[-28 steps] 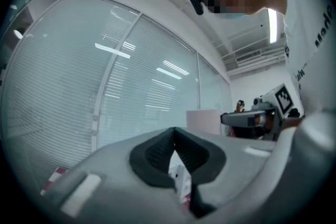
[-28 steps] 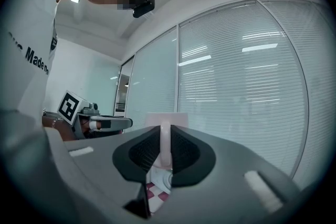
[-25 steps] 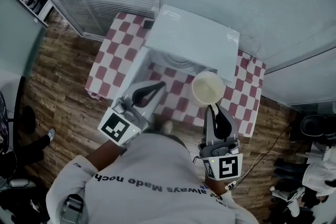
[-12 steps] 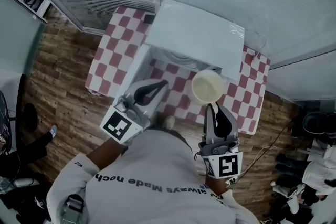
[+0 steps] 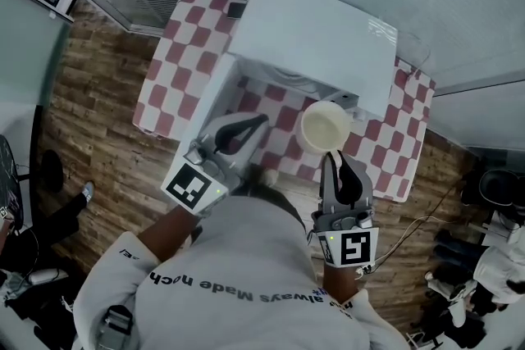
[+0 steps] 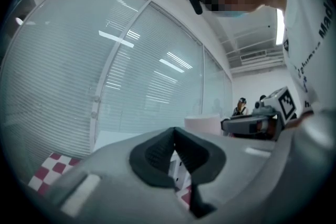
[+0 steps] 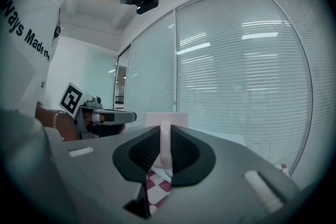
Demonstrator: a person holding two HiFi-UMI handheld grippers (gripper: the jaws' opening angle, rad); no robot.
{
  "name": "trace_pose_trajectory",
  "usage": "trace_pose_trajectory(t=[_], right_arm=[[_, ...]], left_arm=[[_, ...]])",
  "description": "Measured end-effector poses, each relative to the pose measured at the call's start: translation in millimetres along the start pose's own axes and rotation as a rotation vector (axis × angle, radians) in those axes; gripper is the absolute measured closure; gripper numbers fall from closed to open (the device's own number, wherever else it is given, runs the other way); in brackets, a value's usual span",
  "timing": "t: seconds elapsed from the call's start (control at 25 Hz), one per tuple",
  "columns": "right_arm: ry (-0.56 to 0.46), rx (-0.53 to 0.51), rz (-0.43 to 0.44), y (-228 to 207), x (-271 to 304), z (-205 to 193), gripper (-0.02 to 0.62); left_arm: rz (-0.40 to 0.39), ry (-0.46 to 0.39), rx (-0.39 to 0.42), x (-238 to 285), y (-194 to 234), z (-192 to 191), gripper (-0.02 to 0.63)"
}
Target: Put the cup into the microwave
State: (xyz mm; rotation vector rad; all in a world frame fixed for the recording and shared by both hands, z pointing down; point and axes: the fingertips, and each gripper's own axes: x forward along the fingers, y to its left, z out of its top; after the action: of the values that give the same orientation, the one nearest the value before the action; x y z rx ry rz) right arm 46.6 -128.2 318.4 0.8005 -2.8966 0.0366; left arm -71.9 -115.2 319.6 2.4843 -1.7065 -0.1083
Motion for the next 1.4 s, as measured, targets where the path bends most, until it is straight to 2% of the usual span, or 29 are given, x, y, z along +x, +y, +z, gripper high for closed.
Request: trace_pose_trajectory(t=[0.16,0.36,1.0,1.4], right_arm=[[0.017,0.014,0.0,0.3,10.8,-20.3,0.557],[0.033,0.019,-0.009,-0.4,23.8,-46.2,0.557],[0.087,0.042,-0.031,-18.4,61.9,-128.5,0.557],[0.099,0.049,-0.032,-26.1,90.9,-167.6,0.557]], left_arm=[[-0.002,0.014,0.0,6.8,8.4,-16.3,0.601],[-0.015,-0.011,-0.009,15.1,16.5,-30.9,0.601],[0.031,0.051,-0.056,44.2,47.6,-103.3,0.603],[0.052,0.039,-0.068,60.4,65.2,-135.4,0.603]])
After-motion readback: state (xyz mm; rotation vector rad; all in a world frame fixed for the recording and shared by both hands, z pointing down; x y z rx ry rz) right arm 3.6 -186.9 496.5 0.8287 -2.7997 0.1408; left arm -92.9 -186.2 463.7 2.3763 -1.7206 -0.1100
